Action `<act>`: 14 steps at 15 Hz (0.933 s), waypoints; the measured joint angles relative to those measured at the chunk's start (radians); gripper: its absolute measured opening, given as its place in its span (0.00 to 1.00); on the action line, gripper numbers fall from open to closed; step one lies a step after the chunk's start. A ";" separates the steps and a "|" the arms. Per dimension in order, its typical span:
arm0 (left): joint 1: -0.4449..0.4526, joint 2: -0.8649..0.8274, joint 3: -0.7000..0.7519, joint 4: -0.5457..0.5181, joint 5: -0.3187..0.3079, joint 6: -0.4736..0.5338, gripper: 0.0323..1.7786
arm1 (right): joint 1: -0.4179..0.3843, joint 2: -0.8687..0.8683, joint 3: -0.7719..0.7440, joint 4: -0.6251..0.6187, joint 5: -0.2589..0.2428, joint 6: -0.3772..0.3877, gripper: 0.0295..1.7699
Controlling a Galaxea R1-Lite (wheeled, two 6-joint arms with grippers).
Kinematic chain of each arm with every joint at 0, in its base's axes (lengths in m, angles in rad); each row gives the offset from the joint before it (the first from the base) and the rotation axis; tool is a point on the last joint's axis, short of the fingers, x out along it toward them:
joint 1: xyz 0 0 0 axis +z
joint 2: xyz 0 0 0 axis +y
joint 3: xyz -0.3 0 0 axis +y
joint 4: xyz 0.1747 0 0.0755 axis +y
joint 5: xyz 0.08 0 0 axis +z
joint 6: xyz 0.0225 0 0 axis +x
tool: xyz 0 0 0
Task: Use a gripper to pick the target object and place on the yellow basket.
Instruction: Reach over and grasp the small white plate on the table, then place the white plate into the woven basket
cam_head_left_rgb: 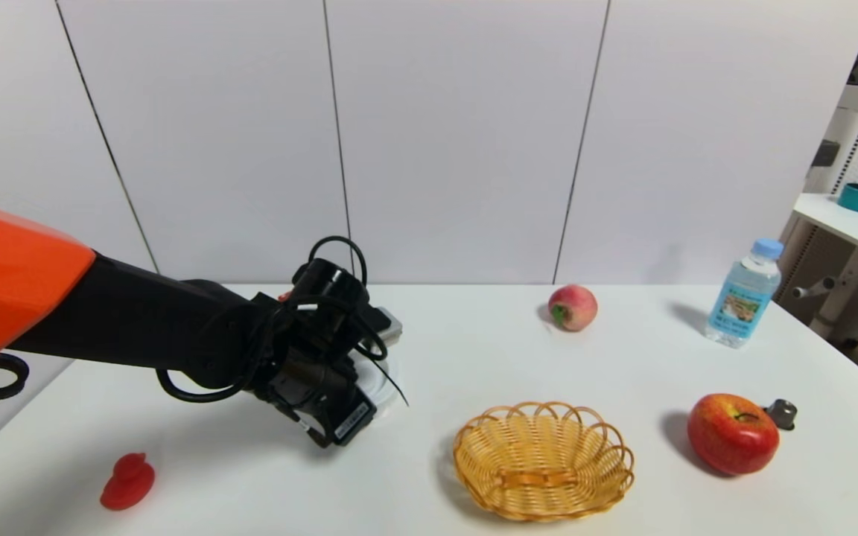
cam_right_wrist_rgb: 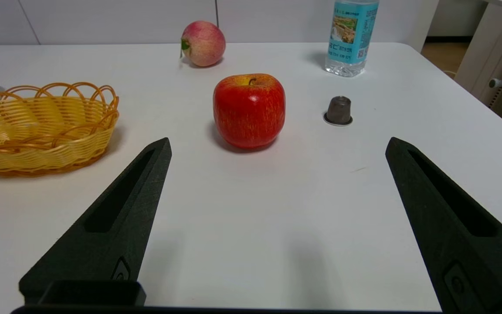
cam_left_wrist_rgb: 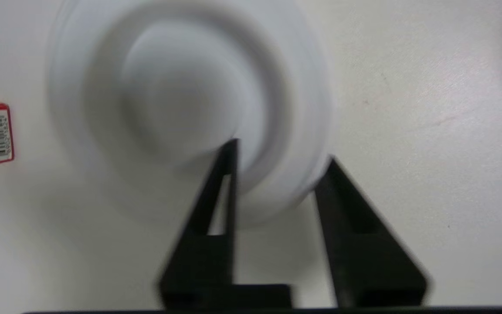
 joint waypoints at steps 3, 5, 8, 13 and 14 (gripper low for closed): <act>-0.003 -0.020 -0.032 0.004 -0.001 0.010 0.07 | 0.000 0.000 0.000 0.001 -0.001 0.000 0.96; -0.022 -0.054 -0.081 0.004 -0.001 0.020 0.07 | 0.000 0.000 0.000 0.000 -0.001 0.000 0.96; -0.059 -0.092 -0.159 -0.010 0.000 0.024 0.07 | 0.000 0.000 0.000 0.000 0.000 0.000 0.96; -0.176 -0.081 -0.321 -0.016 -0.050 0.023 0.07 | 0.000 0.000 0.000 0.000 0.000 0.000 0.96; -0.204 -0.067 -0.340 -0.016 -0.055 0.023 0.07 | 0.000 0.000 0.000 0.000 0.000 0.000 0.96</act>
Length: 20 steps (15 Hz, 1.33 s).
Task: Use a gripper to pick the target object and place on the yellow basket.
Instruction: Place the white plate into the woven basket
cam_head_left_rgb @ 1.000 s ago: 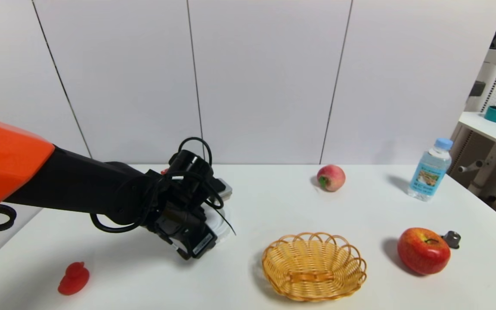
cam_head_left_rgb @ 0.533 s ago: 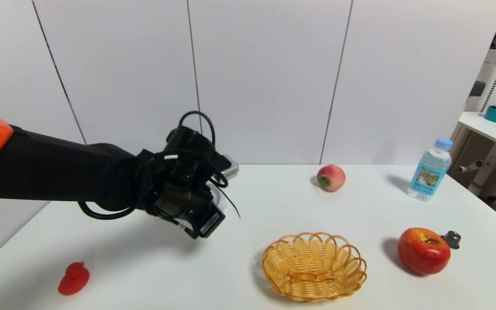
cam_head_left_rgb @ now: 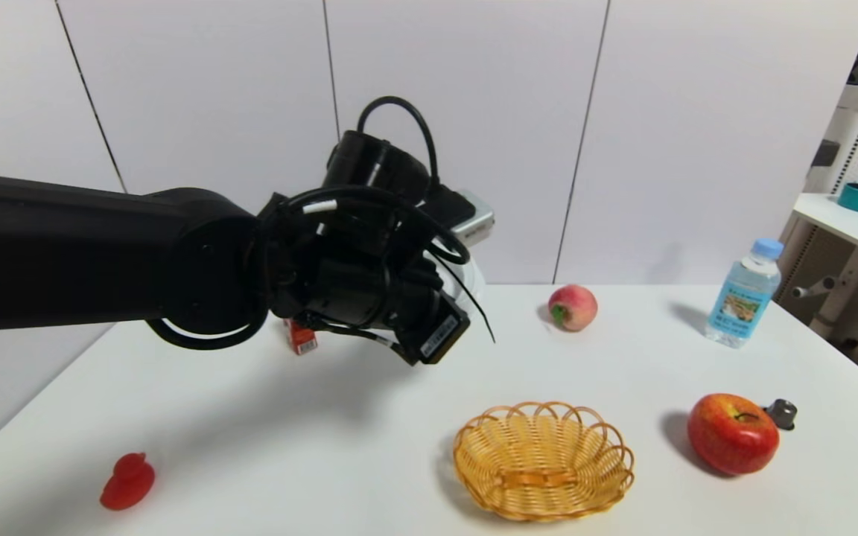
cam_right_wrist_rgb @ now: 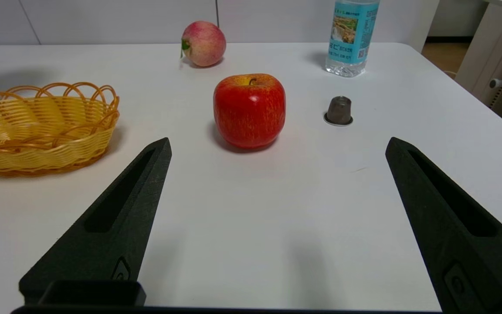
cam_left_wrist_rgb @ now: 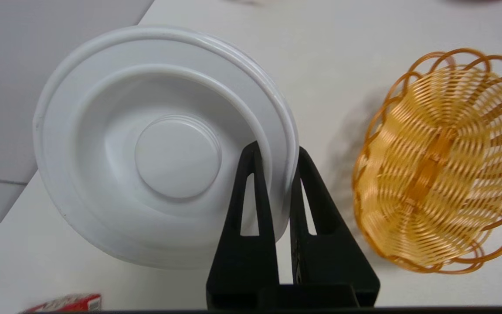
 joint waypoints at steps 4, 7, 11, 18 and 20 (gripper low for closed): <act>-0.122 0.080 -0.064 0.000 -0.004 -0.001 0.07 | 0.000 0.000 0.000 0.000 0.000 0.000 0.96; -0.180 0.139 -0.073 0.000 -0.003 -0.001 0.07 | 0.000 0.000 0.000 0.000 0.000 0.000 0.96; -0.207 0.208 -0.075 0.002 -0.004 -0.003 0.07 | 0.000 0.000 0.000 0.000 -0.001 0.000 0.96; -0.223 0.254 -0.066 0.006 -0.014 -0.012 0.33 | 0.000 0.000 0.000 0.000 0.000 0.000 0.96; -0.223 0.252 -0.067 0.006 -0.015 -0.008 0.48 | 0.000 0.000 0.000 0.000 0.000 0.000 0.96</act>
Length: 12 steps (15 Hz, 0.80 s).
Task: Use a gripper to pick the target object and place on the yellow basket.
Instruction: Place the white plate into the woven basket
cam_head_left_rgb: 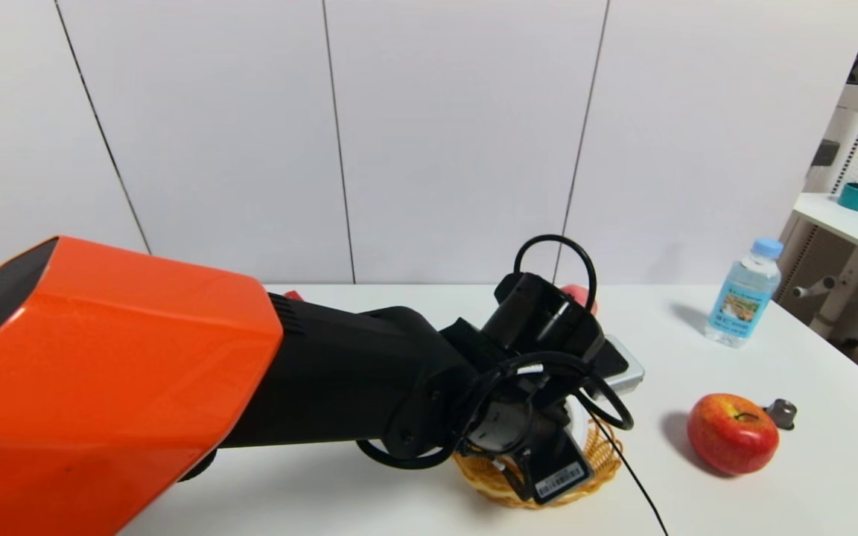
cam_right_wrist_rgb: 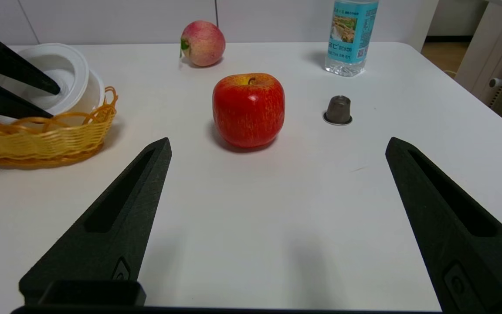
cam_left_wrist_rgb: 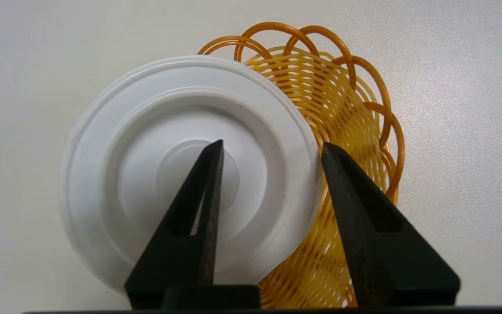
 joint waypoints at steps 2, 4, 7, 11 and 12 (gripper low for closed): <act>0.000 -0.013 0.000 0.000 -0.001 0.004 0.59 | 0.000 0.000 0.000 0.000 0.000 0.000 0.96; 0.000 -0.043 -0.002 0.001 0.002 0.006 0.67 | 0.000 0.000 0.000 0.000 0.000 0.000 0.96; 0.000 -0.120 -0.005 0.001 0.008 0.003 0.76 | 0.000 0.000 0.000 0.000 0.000 0.000 0.96; 0.034 -0.261 -0.013 0.000 0.140 0.000 0.84 | 0.000 0.000 0.000 0.000 0.000 0.000 0.96; 0.072 -0.311 -0.012 0.000 0.189 0.000 0.86 | 0.000 0.000 0.000 0.000 0.000 0.000 0.96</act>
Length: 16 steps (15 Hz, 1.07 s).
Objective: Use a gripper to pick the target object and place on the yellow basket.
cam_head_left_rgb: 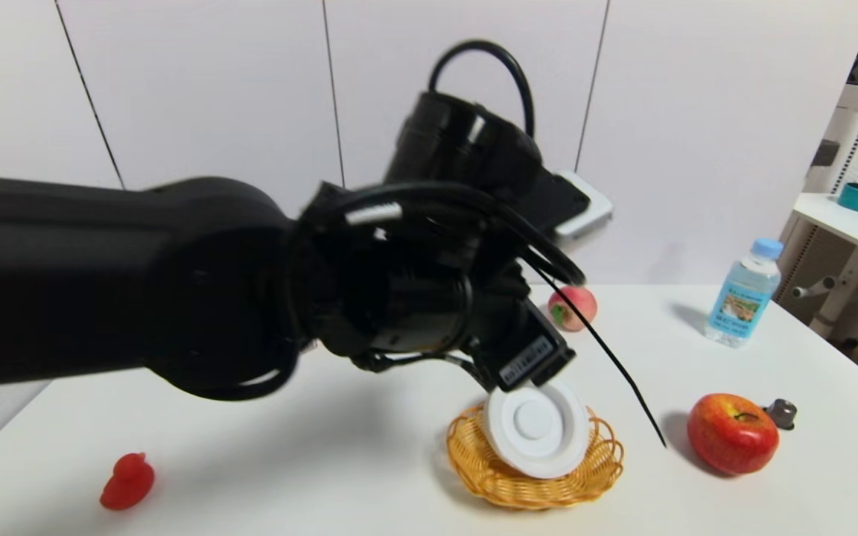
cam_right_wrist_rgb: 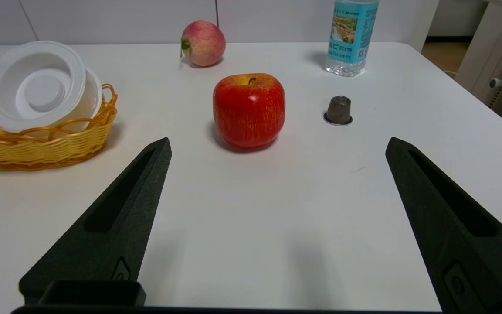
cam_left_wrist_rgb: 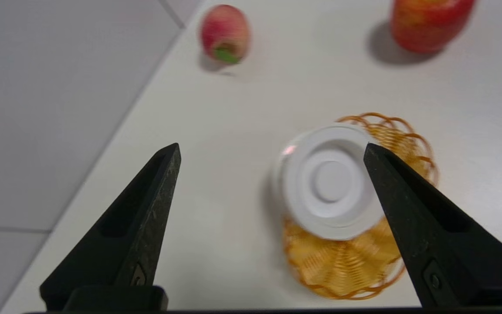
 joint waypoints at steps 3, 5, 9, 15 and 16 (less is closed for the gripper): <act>0.166 -0.144 0.037 0.000 0.043 0.005 0.89 | 0.000 0.000 0.000 0.000 0.000 0.000 0.96; 0.313 -0.256 0.096 0.000 0.046 0.008 0.90 | 0.000 0.000 0.000 0.000 0.000 0.000 0.96; 0.640 -0.516 0.323 -0.005 0.036 0.004 0.93 | 0.000 0.000 0.000 0.000 0.000 0.000 0.96; 0.980 -0.945 0.847 -0.079 -0.099 -0.001 0.94 | 0.000 0.000 0.000 0.000 0.000 0.000 0.96; 1.003 -1.027 0.935 -0.086 -0.115 -0.003 0.94 | 0.000 0.000 0.000 0.000 0.000 0.000 0.96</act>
